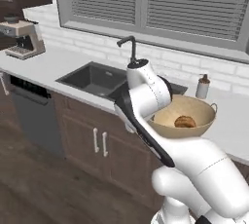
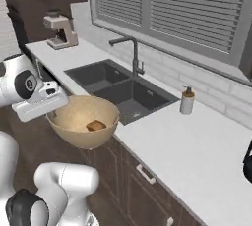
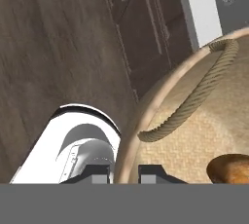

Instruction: Open the cabinet, pick up the bread from the cabinet and place it in the basket. Then move the basket to the dining counter.

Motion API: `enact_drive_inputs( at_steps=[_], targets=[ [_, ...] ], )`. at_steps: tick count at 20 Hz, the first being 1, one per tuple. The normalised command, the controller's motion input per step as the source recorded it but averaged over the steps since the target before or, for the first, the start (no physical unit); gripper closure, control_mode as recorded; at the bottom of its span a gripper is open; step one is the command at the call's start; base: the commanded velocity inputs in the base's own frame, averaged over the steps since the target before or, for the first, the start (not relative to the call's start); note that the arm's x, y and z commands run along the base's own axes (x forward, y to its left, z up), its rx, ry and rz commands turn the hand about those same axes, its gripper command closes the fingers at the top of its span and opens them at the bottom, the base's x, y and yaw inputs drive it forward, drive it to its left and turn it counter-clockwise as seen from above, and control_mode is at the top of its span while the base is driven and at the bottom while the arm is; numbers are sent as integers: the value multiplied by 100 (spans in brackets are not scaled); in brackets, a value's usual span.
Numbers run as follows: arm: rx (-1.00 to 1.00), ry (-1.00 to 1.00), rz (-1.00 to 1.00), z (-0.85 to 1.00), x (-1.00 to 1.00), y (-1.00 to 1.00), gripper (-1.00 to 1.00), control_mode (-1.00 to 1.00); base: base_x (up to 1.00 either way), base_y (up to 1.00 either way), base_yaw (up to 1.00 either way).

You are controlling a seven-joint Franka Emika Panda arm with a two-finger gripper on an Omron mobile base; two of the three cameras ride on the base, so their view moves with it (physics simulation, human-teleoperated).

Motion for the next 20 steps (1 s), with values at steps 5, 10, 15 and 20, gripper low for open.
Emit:
enact_drive_inputs(
  at_steps=[5,10,15,20],
  targets=[
    [0,0,0,0,0,0,100,100,-7,24,99],
    [0,0,0,0,0,0,100,100,0,4,98],
    [0,0,0,0,0,0,100,100,3,20,91],
    [0,0,0,0,0,0,100,100,17,40,77]
  ],
)
